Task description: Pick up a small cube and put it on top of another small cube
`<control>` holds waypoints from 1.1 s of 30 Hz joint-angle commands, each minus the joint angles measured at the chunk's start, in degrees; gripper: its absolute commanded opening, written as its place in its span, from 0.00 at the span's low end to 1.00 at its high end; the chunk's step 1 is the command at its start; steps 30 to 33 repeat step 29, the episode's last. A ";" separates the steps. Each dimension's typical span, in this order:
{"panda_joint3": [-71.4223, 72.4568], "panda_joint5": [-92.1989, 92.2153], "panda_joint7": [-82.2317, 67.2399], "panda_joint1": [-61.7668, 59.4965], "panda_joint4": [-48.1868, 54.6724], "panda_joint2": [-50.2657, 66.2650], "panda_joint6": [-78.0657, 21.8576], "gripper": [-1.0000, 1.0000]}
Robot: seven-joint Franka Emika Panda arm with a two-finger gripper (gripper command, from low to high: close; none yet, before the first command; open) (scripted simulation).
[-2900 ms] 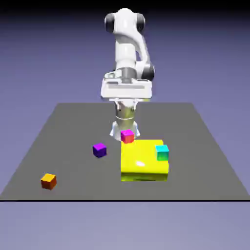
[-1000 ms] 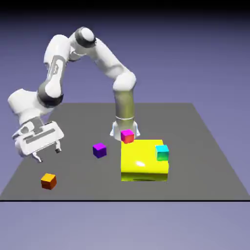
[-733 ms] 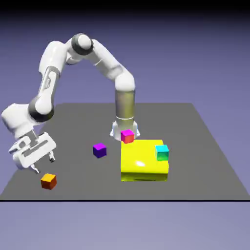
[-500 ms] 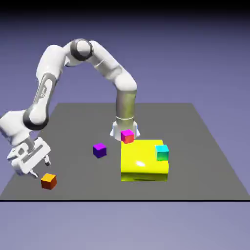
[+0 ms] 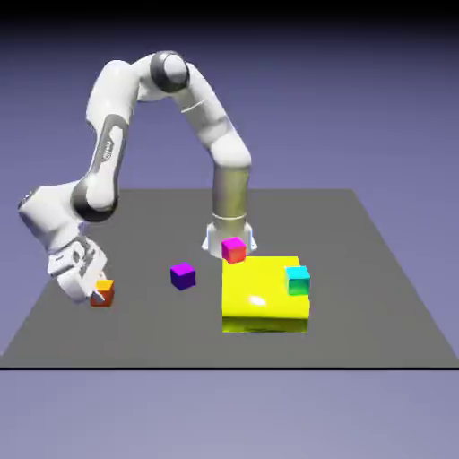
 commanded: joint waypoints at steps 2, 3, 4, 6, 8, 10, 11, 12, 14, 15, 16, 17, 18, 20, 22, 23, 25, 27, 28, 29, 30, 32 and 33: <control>1.21 0.46 -5.08 -0.26 -3.80 4.01 -0.50 0.00; 1.81 0.60 -7.57 -0.39 -5.69 6.02 -0.76 0.00; 2.42 0.75 -10.06 -0.52 -7.59 8.03 -1.03 0.00; 3.62 1.03 -15.05 -0.77 -11.38 12.04 -1.56 0.00; 4.83 1.32 -20.03 -1.03 -15.17 16.05 -2.09 0.00; 6.04 1.61 -25.01 -1.29 -18.96 20.06 -2.63 0.00; 6.64 1.75 -27.50 -1.42 -20.86 22.07 -2.89 0.00; 7.25 1.89 -30.00 -1.55 -22.76 24.07 -3.16 0.00; 8.45 2.18 -34.98 -1.80 -26.55 28.09 -3.69 0.00; 9.06 2.33 -37.47 -1.93 -28.45 30.09 -3.96 0.00; 9.66 2.47 -39.96 -2.06 -30.34 32.10 -4.23 0.00; 10.26 2.61 -42.46 -2.19 -32.24 34.11 -4.49 0.00; 10.69 2.72 -44.24 -2.28 -33.59 35.54 -4.68 0.00; 9.88 0.77 -42.65 -1.95 -34.30 33.47 -2.63 0.00; 8.24 -3.12 -39.48 -1.29 -35.71 29.32 1.47 0.00; 7.42 -5.07 -37.89 -0.95 -36.42 27.24 3.52 0.00; 5.78 -8.96 -34.72 -0.29 -37.83 23.09 7.62 0.00; 5.27 -10.17 -33.73 -0.08 -38.27 21.79 8.90 1.00; 5.27 -10.17 -33.73 -0.08 -38.27 21.79 8.90 1.00; 6.09 -8.23 -35.31 -0.41 -37.56 23.87 6.85 1.00; 6.09 -8.23 -35.31 -0.41 -37.56 23.87 6.85 1.00; 6.09 -8.23 -35.31 -0.41 -37.56 23.87 6.85 1.00; 6.09 -8.23 -35.31 -0.41 -37.56 23.87 6.85 1.00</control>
